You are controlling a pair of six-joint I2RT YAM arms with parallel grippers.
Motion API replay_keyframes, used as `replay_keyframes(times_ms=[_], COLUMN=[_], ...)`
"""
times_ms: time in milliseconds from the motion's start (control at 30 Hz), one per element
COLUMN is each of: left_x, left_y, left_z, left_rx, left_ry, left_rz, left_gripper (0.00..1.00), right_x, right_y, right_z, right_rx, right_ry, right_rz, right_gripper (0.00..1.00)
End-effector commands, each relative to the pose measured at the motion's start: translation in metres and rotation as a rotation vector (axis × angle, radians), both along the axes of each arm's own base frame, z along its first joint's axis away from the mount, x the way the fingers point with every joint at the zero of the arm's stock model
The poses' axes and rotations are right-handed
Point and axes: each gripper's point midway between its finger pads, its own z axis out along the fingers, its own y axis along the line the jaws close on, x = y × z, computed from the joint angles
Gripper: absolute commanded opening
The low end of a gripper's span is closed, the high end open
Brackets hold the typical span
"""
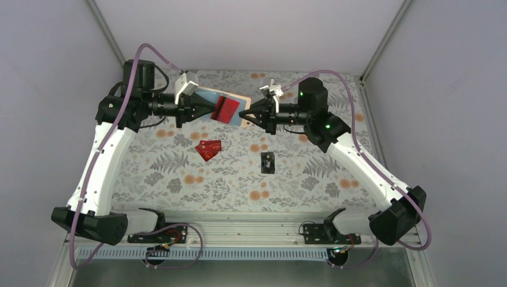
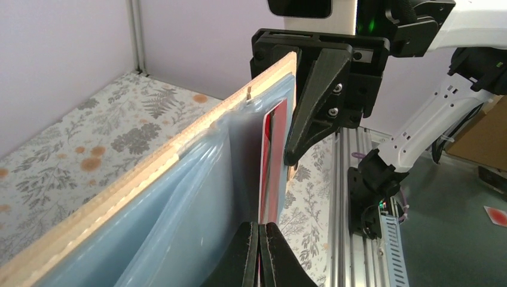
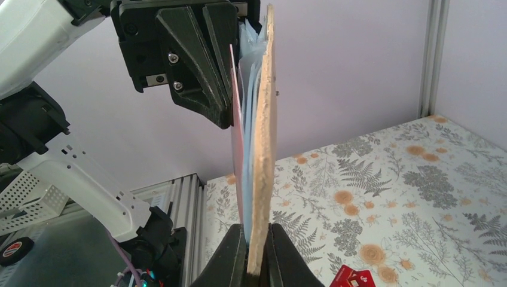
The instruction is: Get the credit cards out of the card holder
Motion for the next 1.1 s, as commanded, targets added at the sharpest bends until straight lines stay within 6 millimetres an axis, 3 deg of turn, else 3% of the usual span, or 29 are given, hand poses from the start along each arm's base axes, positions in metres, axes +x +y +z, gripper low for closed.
replay_keyframes(times_ms=[0, 133, 267, 333, 400, 500, 533, 633, 733, 800, 900, 1067], left_x=[0.0, 0.002, -0.005, -0.007, -0.009, -0.01, -0.01, -0.01, -0.012, -0.006, 0.015, 0.058], left_y=[0.004, 0.007, -0.003, -0.012, -0.017, -0.02, -0.02, -0.021, -0.016, -0.003, 0.016, 0.059], left_z=[0.005, -0.003, -0.006, -0.012, -0.015, -0.013, -0.011, -0.005, 0.004, 0.007, -0.007, -0.06], left_rx=[0.007, 0.018, -0.045, -0.043, -0.034, -0.034, -0.035, -0.041, -0.042, -0.039, 0.052, 0.302], left_ry=[-0.039, -0.032, -0.015, 0.005, 0.004, -0.005, -0.008, -0.01, -0.022, -0.02, -0.034, 0.003], left_rz=[0.012, 0.018, -0.07, -0.108, -0.126, -0.135, -0.136, -0.134, -0.124, -0.066, 0.086, 0.366], left_gripper=[0.02, 0.02, 0.03, 0.21, 0.33, 0.41, 0.38, 0.04, 0.02, 0.02, 0.02, 0.02], right_x=[-0.003, -0.003, -0.005, -0.008, -0.012, -0.015, -0.016, -0.016, -0.009, 0.003, 0.038, 0.109], right_y=[-0.013, -0.018, -0.015, -0.014, -0.015, -0.017, -0.017, -0.017, -0.018, -0.024, -0.042, -0.106], right_z=[0.014, 0.017, 0.017, 0.02, 0.023, 0.027, 0.027, 0.026, 0.021, 0.015, -0.005, -0.071], right_rx=[0.011, 0.016, 0.021, 0.029, 0.035, 0.042, 0.042, 0.04, 0.023, 0.011, -0.019, -0.097], right_ry=[-0.049, -0.055, -0.044, -0.049, -0.057, -0.066, -0.066, -0.062, -0.047, -0.012, 0.107, 0.387], right_rz=[-0.03, -0.032, 0.004, 0.023, 0.029, 0.038, 0.043, 0.043, 0.011, -0.047, -0.181, -0.528], right_gripper=[0.04, 0.04, 0.04, 0.04, 0.04, 0.04, 0.04, 0.04, 0.04, 0.04, 0.04, 0.04])
